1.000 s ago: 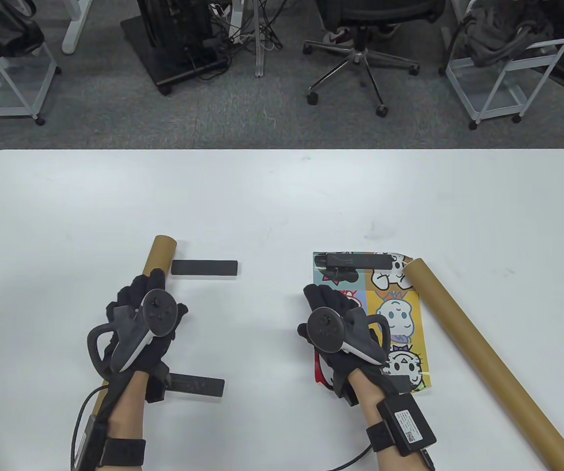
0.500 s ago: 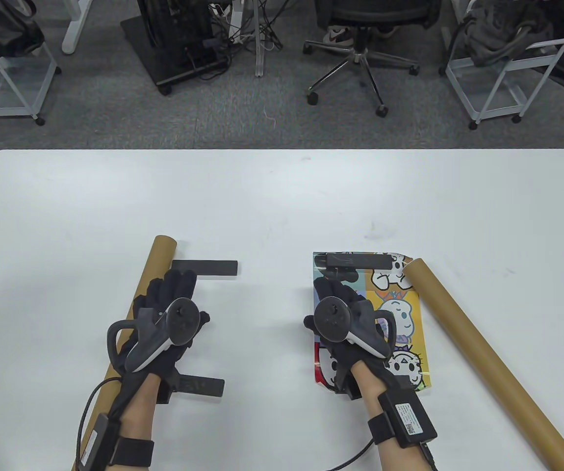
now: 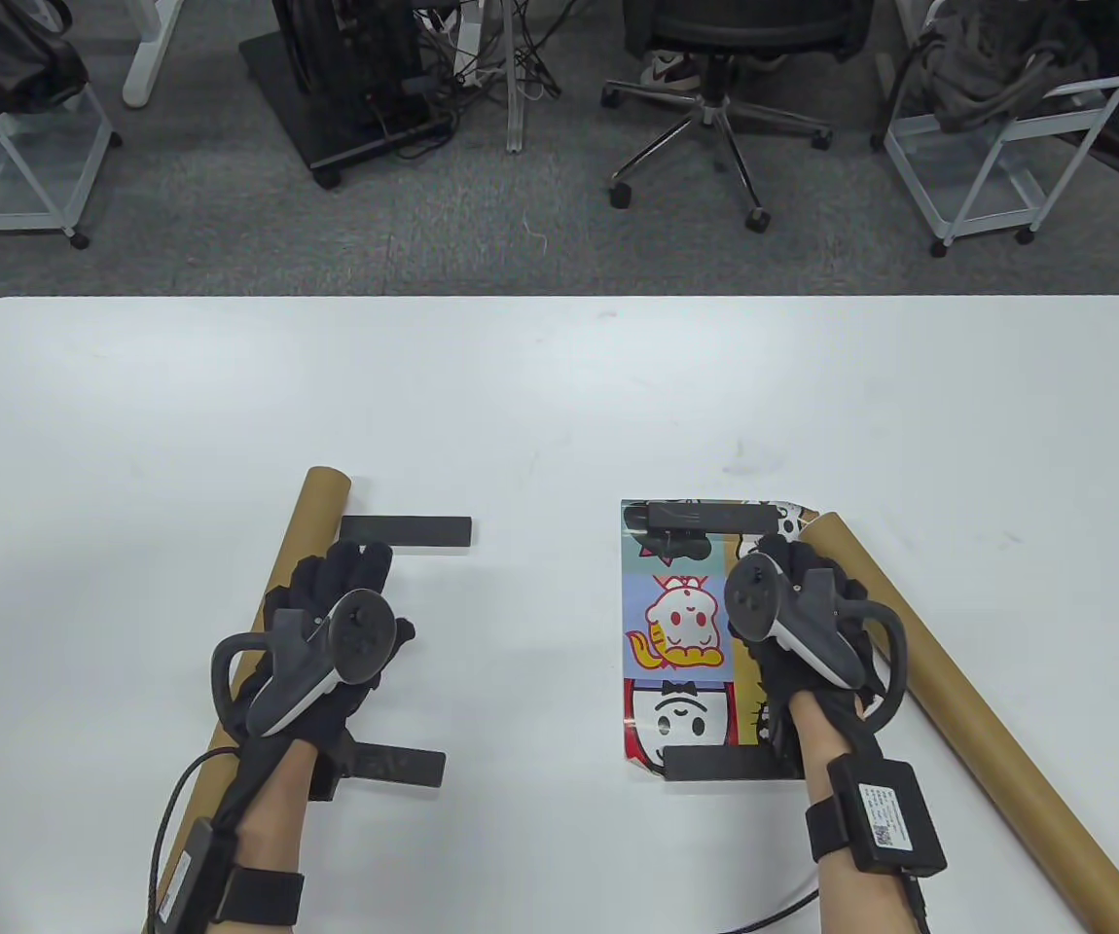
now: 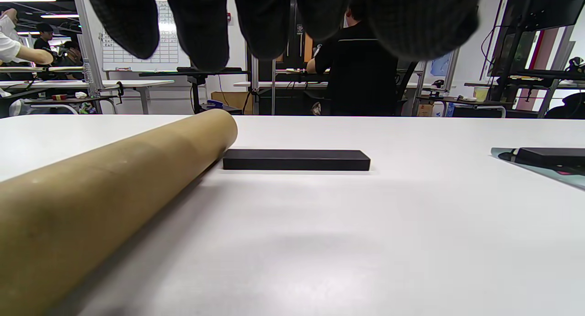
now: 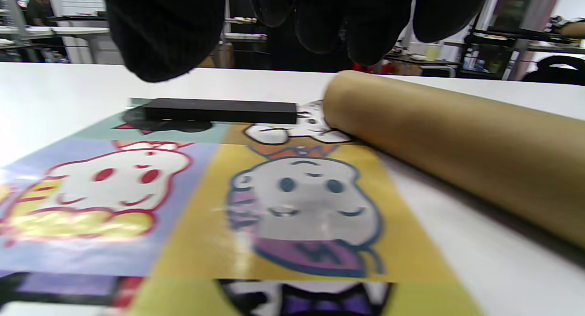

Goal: Roll up posters and store in mailing tubes

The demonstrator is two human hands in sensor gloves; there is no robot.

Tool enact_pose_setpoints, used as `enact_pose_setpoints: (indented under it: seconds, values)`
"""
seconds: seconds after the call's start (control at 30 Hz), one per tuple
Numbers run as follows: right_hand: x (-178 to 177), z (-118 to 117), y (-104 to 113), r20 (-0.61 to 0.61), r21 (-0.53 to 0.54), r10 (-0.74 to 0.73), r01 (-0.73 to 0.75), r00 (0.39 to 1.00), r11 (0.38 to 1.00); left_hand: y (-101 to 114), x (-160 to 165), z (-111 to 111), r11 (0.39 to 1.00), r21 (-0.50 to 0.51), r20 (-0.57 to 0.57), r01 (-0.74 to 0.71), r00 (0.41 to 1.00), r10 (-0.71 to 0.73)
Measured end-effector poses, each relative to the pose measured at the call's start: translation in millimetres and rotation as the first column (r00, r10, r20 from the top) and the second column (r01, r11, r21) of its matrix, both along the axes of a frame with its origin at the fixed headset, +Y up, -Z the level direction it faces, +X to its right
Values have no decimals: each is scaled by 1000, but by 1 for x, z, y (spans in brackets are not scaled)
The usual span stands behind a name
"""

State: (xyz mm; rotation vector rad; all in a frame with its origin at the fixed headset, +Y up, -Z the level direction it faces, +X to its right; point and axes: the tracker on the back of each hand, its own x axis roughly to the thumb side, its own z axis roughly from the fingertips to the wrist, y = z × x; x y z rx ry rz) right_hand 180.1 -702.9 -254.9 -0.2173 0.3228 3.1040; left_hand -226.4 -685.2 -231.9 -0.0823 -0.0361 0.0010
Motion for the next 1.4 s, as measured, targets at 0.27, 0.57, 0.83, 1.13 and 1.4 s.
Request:
enact_pose_setpoints:
  seconds: [0.27,0.57,0.83,1.13,1.4]
  values:
    - [52,6,-6,134,-53,85,-79,987,995,0,-3,-1,1000,-3,-6,5,1000,-5]
    - [87,13,-24,248,-154,117,-80,962,985,-1,-4,-2,1000,-16,-13,17,1000,-18]
    - [89,16,-43,244,-192,174,-129,954,973,-1,-4,-3,999,-31,-16,18,1000,-18]
    - [87,18,-47,212,-167,188,-155,959,974,0,-5,-4,1000,-21,-17,13,1000,-13]
    - [62,11,-22,155,-100,103,-88,982,991,0,-5,-4,999,-30,-16,9,1000,-10]
